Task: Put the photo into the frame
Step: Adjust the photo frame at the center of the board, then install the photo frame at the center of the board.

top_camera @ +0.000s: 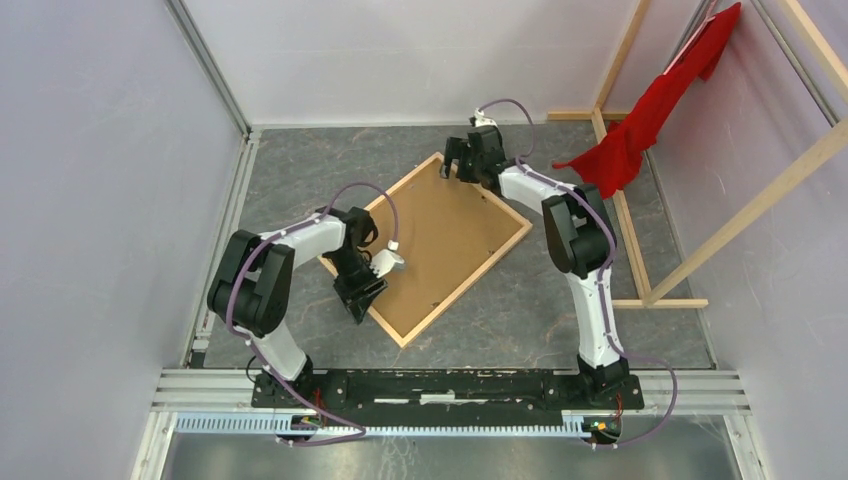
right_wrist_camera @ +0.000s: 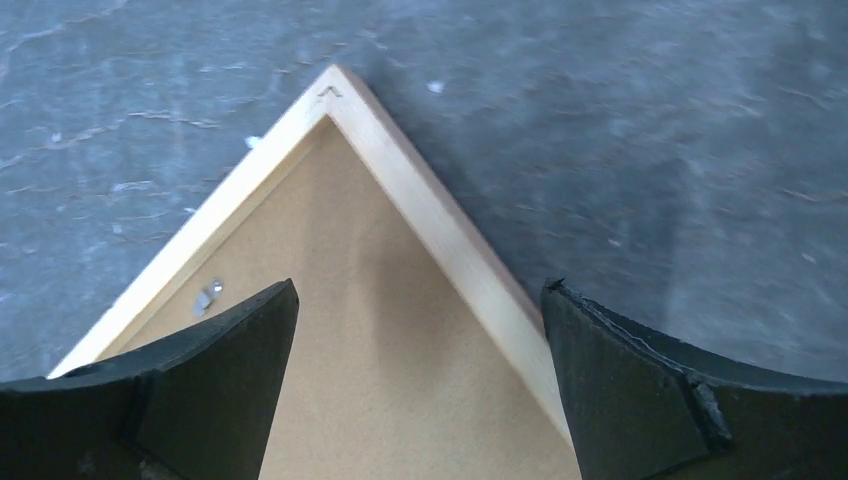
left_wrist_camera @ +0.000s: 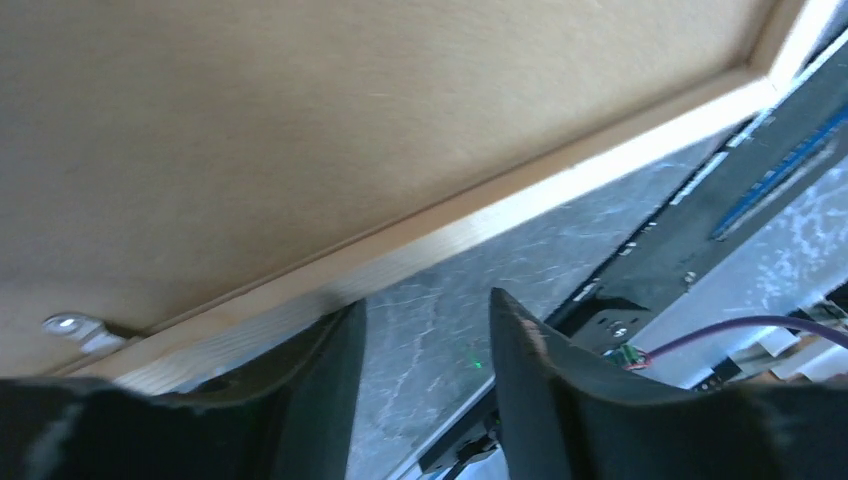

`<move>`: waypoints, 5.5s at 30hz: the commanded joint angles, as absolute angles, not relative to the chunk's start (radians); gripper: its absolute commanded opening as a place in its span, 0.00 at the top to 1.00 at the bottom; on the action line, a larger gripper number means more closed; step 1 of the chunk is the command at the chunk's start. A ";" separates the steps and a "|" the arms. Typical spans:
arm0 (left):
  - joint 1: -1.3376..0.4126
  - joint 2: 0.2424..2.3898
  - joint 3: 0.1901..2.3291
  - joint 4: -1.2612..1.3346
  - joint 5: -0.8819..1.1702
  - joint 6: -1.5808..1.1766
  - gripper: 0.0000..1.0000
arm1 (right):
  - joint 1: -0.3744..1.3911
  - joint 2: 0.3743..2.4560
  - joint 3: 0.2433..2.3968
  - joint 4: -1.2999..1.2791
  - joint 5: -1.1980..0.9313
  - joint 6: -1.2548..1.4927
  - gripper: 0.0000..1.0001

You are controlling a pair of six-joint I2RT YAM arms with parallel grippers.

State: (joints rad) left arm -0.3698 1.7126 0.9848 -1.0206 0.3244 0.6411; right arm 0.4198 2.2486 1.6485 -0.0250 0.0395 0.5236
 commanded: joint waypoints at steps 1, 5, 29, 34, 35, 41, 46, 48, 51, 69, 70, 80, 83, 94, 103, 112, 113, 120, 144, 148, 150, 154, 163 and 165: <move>-0.404 1.716 0.987 -0.883 0.454 0.700 0.41 | 0.494 2.263 1.809 -0.170 -0.084 0.506 0.02; -0.393 1.653 0.998 -0.947 0.413 0.755 0.28 | 0.461 2.166 1.772 -0.162 -0.025 0.466 0.02; 0.068 1.997 1.536 -0.733 0.357 0.443 0.60 | 0.395 1.289 0.690 -0.064 -0.141 0.585 0.02; 0.066 2.015 1.479 -0.747 0.416 0.476 0.72 | 0.395 1.259 0.581 -0.009 -0.212 0.635 0.02; 0.066 2.016 1.465 -0.747 0.416 0.483 0.73 | 0.395 1.263 0.571 -0.007 -0.217 0.639 0.02; 0.060 1.987 1.364 -0.765 0.446 0.544 0.74 | 0.391 1.315 0.571 0.054 -0.230 0.649 0.02; 0.037 1.926 1.258 -0.800 0.482 0.616 0.74 | 0.369 1.384 0.624 0.063 -0.243 0.631 0.02; 0.019 1.898 1.206 -0.823 0.508 0.650 0.74 | 0.354 1.421 0.660 0.064 -0.241 0.618 0.02; -0.038 1.839 1.121 -0.842 0.558 0.675 0.74 | 0.329 1.485 0.721 0.063 -0.252 0.606 0.02; -0.069 1.740 1.164 -0.899 0.676 0.606 0.44 | 0.346 1.306 0.769 -0.057 -0.047 0.540 0.16; -0.070 1.755 1.170 -0.902 0.707 0.598 0.44 | 0.377 1.291 0.737 0.005 -0.069 0.570 0.19; -0.083 1.896 1.192 -0.915 0.782 0.606 0.68 | 0.822 1.463 0.717 0.317 -0.088 0.749 0.28; -0.083 1.904 1.192 -0.916 0.786 0.610 0.74 | 0.888 1.547 0.756 0.374 -0.091 0.777 0.32; -0.083 1.923 1.192 -0.916 0.767 0.612 0.78 | 0.970 1.839 0.967 0.446 -0.151 0.815 0.47; -0.084 1.918 1.183 -0.902 0.748 0.606 0.82 | 0.971 1.945 1.054 0.426 -0.184 0.830 0.48; -0.084 1.915 1.185 -0.901 0.742 0.607 0.83 | 0.971 1.980 1.057 0.412 -0.177 0.825 0.49; -0.083 1.912 1.186 -0.902 0.741 0.607 0.83 | 0.970 1.984 1.058 0.414 -0.179 0.827 0.49; -0.083 1.904 1.182 -0.902 0.733 0.609 0.83 | 0.971 2.016 1.083 0.407 -0.180 0.826 0.49; -0.086 1.908 1.173 -0.902 0.736 0.625 0.84 | 0.946 2.069 1.108 0.402 -0.163 0.824 0.51; -0.086 1.910 1.172 -0.902 0.733 0.630 0.84 | 0.943 2.081 1.119 0.402 -0.165 0.822 0.51; -0.086 1.909 1.172 -0.902 0.732 0.630 0.84 | 0.942 2.083 1.125 0.402 -0.166 0.820 0.51; -0.086 1.908 1.173 -0.901 0.732 0.630 0.84 | 0.939 2.060 1.120 0.412 -0.183 0.812 0.51; -0.087 1.902 1.177 -0.901 0.724 0.630 0.84 | 0.941 1.948 1.009 0.452 -0.209 0.820 0.50; -0.086 1.902 1.178 -0.902 0.724 0.629 0.85 | 0.940 1.949 0.997 0.451 -0.206 0.822 0.50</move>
State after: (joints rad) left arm -0.0811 1.9163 1.1709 -0.9096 0.7254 0.6144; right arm 0.9459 1.9892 1.0294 0.4332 -0.2100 0.8322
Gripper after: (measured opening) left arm 0.159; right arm 0.502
